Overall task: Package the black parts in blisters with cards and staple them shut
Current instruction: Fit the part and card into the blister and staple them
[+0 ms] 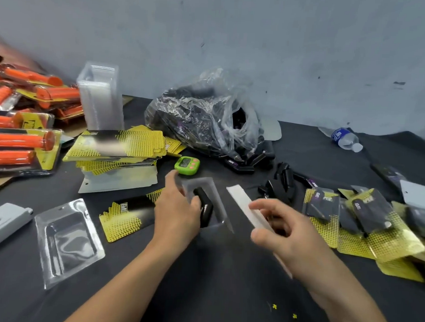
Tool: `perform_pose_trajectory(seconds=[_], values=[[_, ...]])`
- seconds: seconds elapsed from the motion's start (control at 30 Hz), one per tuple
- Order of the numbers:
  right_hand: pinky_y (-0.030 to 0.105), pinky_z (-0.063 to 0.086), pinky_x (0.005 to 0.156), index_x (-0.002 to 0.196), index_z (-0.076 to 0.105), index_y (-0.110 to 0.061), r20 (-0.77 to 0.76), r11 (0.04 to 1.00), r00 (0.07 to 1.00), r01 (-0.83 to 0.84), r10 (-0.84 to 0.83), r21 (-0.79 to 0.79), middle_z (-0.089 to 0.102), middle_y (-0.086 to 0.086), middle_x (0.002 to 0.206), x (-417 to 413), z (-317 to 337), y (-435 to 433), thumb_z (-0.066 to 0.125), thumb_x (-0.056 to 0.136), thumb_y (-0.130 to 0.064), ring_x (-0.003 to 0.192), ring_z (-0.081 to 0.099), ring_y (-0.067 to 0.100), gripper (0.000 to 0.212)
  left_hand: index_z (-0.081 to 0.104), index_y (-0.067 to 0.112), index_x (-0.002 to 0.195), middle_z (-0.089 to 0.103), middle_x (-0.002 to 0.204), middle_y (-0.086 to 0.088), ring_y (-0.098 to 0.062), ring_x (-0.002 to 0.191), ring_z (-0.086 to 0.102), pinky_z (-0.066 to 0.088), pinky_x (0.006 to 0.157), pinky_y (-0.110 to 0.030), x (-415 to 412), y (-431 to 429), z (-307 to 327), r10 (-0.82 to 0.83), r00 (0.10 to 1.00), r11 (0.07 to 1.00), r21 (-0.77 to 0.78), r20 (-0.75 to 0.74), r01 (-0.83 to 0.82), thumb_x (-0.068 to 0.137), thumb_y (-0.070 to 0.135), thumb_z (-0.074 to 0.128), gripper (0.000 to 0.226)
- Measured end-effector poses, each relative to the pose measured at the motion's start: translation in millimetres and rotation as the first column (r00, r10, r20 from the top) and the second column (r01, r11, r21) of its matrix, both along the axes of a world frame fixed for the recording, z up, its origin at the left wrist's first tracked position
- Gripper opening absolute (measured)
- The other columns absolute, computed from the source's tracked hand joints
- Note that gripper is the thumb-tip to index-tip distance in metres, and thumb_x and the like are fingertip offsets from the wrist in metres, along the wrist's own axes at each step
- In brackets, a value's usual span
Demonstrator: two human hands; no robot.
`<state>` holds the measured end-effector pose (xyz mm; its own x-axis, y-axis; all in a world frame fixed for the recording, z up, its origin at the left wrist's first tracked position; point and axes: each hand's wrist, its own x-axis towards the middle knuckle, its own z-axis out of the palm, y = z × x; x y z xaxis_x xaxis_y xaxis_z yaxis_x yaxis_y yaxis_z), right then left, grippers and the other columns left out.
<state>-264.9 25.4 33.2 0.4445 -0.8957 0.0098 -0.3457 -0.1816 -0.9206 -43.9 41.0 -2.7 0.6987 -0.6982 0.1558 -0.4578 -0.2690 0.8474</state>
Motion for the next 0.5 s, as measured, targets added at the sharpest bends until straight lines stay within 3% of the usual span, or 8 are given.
perform_pose_trajectory(seconds=[0.07, 0.13, 0.23, 0.3, 0.4, 0.5], values=[[0.022, 0.049, 0.076, 0.113, 0.066, -0.053, -0.142, 0.995, 0.989, 0.025, -0.038, -0.093, 0.060, -0.024, 0.108, 4.2, -7.3, 7.2, 0.069, 0.057, -0.057, 0.098, 0.061, -0.004, 0.056, 0.035, 0.022, 0.154, 0.063, 0.128, -0.005, -0.031, 0.121, 0.058, 0.044, 0.098, -0.039, 0.3, -4.6, -0.4, 0.000, 1.000, 0.999, 0.035, -0.003, 0.000, 0.091, 0.026, 0.073, 0.074], [0.021, 0.047, 0.078, 0.110, 0.066, -0.051, -0.210, 0.990, 0.977, 0.016, -0.045, -0.139, 0.054, -0.030, 0.112, 8.2, -10.7, 11.7, 0.067, 0.059, -0.059, 0.100, 0.057, -0.008, 0.052, 0.042, 0.021, 0.146, 0.064, 0.127, -0.004, -0.030, 0.116, 0.058, 0.045, 0.097, -0.040, 3.3, -6.3, -0.2, 0.023, 1.000, 0.999, 0.035, 0.020, -0.024, 0.090, 0.032, 0.073, 0.065], [0.015, 0.044, 0.078, 0.110, 0.066, -0.050, -0.240, 0.990, 0.971, -0.013, -0.021, -0.137, 0.053, -0.032, 0.115, 13.7, -11.3, 17.8, 0.065, 0.057, -0.064, 0.103, 0.054, -0.012, 0.055, 0.050, 0.028, 0.114, 0.063, 0.093, 0.004, -0.026, 0.089, 0.056, 0.044, 0.077, -0.038, 10.9, 0.0, 0.3, 0.036, 0.991, 0.982, 0.182, 0.125, -0.058, 0.088, 0.046, 0.071, 0.038], [0.010, 0.042, 0.077, 0.114, 0.065, -0.051, -0.300, 0.987, 0.954, -0.053, 0.006, -0.149, 0.051, -0.033, 0.117, 16.8, -12.9, 23.5, 0.063, 0.058, -0.066, 0.105, 0.051, -0.014, 0.057, 0.058, 0.031, 0.093, 0.057, 0.078, 0.010, -0.023, 0.086, 0.055, 0.043, 0.074, -0.034, 13.2, 4.9, 2.5, 0.008, 0.989, 0.960, 0.277, 0.149, -0.049, 0.084, 0.051, 0.071, 0.026], [0.008, 0.041, 0.077, 0.119, 0.064, -0.048, -0.374, 0.983, 0.927, -0.074, 0.005, -0.171, 0.050, -0.030, 0.117, 21.2, -18.3, 28.4, 0.068, 0.068, -0.062, 0.106, 0.050, -0.015, 0.052, 0.065, 0.027, 0.065, 0.059, 0.065, 0.012, -0.020, 0.077, 0.060, 0.046, 0.070, -0.030, 11.6, 8.0, 6.3, -0.016, 0.989, 0.960, 0.280, 0.148, -0.026, 0.080, 0.049, 0.074, 0.028], [0.007, 0.040, 0.073, 0.118, 0.065, -0.047, -0.378, 0.984, 0.925, -0.039, -0.029, -0.172, 0.051, -0.029, 0.114, 22.7, -23.2, 27.7, 0.067, 0.068, -0.065, 0.102, 0.052, -0.013, 0.054, 0.072, 0.017, 0.059, 0.067, 0.061, 0.001, -0.022, 0.072, 0.066, 0.054, 0.067, -0.031, 10.2, 8.1, 8.3, -0.051, 0.985, 0.964, 0.265, 0.163, 0.006, 0.082, 0.042, 0.073, 0.034]])
